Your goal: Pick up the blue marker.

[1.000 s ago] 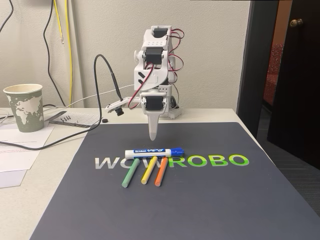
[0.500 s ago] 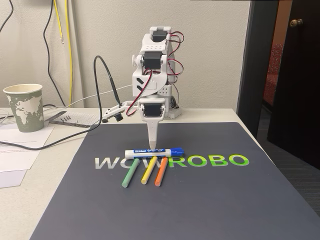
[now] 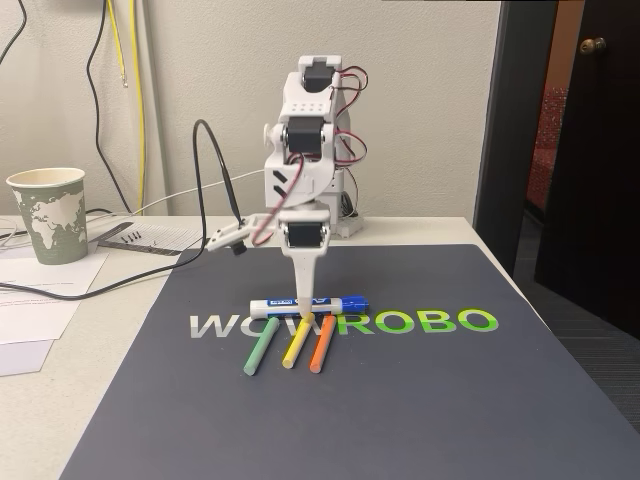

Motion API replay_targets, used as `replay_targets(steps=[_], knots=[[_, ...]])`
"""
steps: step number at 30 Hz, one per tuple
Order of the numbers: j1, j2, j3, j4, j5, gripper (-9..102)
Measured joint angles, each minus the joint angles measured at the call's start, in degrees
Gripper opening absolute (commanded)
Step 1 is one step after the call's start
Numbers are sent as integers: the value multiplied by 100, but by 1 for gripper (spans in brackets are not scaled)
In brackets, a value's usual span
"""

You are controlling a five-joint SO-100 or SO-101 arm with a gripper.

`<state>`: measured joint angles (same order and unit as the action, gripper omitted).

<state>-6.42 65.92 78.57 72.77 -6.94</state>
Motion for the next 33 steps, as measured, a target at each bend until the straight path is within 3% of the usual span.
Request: replay_targets(steps=[12,33], knots=[[-70,-650,-1020,703,-299,24],[-26,-940,-1310,967,-387,10]])
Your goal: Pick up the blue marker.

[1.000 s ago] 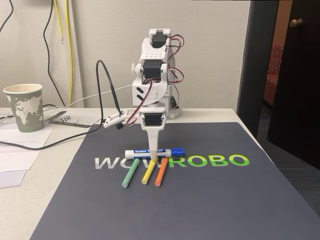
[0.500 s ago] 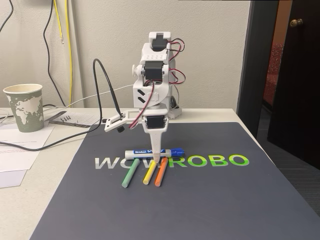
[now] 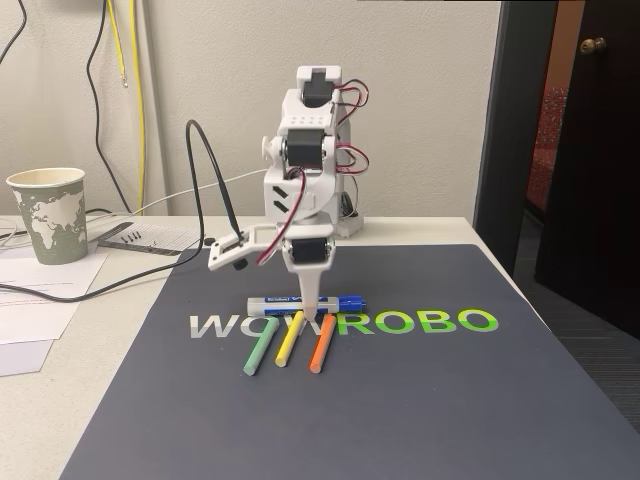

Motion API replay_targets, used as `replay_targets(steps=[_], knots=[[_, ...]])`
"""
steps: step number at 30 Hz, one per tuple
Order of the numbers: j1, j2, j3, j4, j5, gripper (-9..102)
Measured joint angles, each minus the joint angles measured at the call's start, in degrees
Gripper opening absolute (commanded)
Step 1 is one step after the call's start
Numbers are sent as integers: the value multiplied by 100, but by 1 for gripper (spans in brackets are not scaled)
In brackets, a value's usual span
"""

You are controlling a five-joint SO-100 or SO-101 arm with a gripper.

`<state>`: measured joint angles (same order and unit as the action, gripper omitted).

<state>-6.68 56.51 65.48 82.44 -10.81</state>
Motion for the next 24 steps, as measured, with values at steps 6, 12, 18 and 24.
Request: replay_targets(steps=[6,12,18,24], knots=[[0,-9,-9,18,0,8],[0,-9,-9,9,0,3],[0,-9,-9,0,0,1],[-9,369,299,-229,167,1]])
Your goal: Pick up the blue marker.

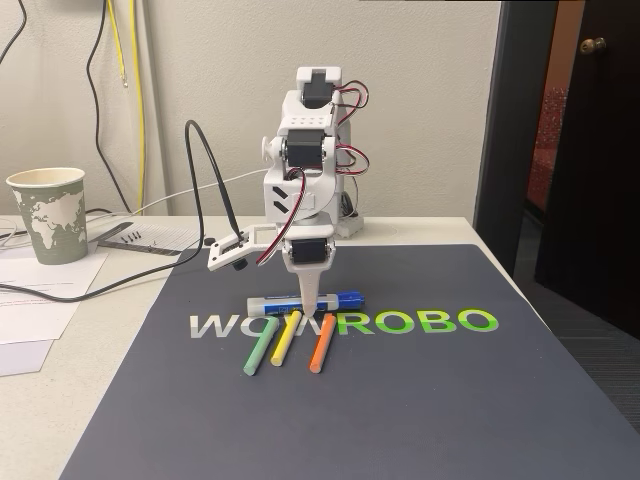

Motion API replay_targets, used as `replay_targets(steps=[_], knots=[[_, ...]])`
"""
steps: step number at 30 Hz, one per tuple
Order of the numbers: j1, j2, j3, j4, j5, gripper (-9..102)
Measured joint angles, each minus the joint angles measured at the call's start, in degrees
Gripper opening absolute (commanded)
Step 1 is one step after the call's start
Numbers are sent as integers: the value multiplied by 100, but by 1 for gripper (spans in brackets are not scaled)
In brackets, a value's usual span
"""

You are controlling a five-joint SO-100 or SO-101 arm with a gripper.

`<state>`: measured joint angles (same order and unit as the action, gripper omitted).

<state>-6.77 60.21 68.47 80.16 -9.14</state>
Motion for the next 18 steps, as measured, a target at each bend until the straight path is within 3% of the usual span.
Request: replay_targets(steps=[5,13,18], knots=[[-44,1441,1556,-853,105,1],[-334,2707,2057,-563,501,1],[-554,4509,3076,-747,817,1]])
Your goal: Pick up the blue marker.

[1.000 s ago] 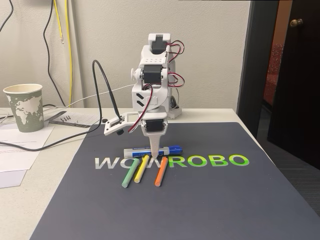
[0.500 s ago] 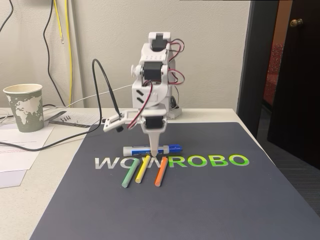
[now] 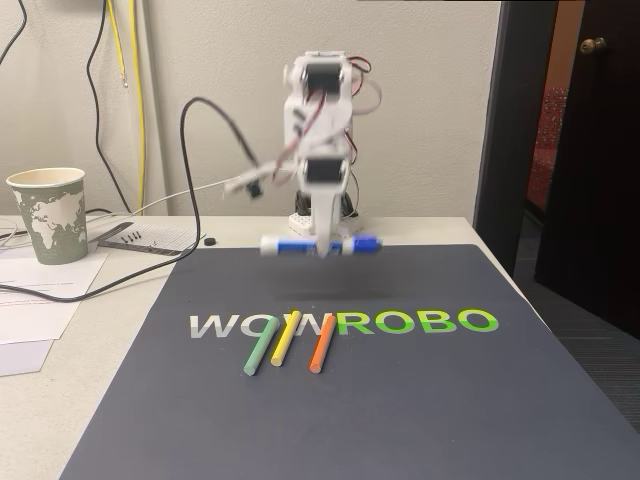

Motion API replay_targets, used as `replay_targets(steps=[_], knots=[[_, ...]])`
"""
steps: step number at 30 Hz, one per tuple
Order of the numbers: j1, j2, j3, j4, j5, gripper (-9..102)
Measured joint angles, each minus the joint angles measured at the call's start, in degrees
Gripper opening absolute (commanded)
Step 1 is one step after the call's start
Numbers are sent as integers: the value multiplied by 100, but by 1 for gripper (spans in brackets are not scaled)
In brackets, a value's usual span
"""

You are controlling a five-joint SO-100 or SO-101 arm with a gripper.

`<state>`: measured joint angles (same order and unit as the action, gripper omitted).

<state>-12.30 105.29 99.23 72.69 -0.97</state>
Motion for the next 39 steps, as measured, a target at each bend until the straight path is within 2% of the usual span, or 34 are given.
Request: replay_targets(steps=[5,8,17,27,39], knots=[[-88,2338,1521,-457,62,1],[-114,3252,1767,-413,62,1],[-404,4122,2180,-378,211,1],[-668,5256,3357,-589,237,1],[-563,5458,3806,-879,272,1]])
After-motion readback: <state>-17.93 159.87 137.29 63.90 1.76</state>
